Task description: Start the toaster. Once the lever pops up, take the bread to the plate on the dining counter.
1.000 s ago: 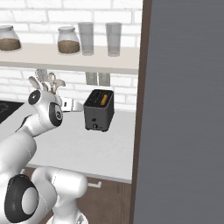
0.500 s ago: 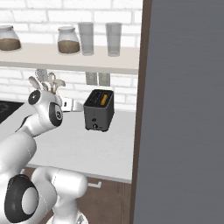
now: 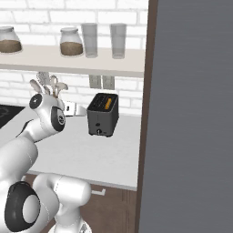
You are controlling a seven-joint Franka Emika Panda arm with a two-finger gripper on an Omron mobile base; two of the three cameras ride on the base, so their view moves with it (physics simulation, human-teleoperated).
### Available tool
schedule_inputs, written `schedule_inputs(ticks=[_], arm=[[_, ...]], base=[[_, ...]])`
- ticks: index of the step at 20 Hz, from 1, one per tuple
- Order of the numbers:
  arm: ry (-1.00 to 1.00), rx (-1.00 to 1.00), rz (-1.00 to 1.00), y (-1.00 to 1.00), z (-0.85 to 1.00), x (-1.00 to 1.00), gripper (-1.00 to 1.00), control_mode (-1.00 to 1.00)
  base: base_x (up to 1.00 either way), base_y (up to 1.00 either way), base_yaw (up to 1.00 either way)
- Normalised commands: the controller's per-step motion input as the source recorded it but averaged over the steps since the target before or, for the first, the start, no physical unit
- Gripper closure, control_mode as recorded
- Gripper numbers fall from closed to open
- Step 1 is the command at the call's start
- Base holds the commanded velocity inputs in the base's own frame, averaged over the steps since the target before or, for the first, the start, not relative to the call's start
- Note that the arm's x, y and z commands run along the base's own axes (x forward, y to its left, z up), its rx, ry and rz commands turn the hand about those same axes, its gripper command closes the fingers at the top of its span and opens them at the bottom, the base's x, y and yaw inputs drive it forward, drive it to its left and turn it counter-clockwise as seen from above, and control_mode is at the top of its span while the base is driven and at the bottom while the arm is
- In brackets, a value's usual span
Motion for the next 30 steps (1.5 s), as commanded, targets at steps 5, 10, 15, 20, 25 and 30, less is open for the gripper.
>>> schedule_inputs(ticks=[5,10,15,20,25,30], arm=[[0.00,0.00,0.00,0.00,0.00,0.00,-1.00,-1.00],[0.00,0.00,0.00,0.00,0.00,0.00,-1.00,-1.00],[0.00,0.00,0.00,0.00,0.00,0.00,-1.00,-1.00],[0.00,0.00,0.00,0.00,0.00,0.00,-1.00,-1.00],[0.00,0.00,0.00,0.00,0.00,0.00,-1.00,-1.00],[0.00,0.00,0.00,0.00,0.00,0.00,-1.00,-1.00]], base=[[0.00,0.00,0.00],[0.00,0.00,0.00],[0.00,0.00,0.00],[0.00,0.00,0.00],[0.00,0.00,0.00],[0.00,0.00,0.00]])
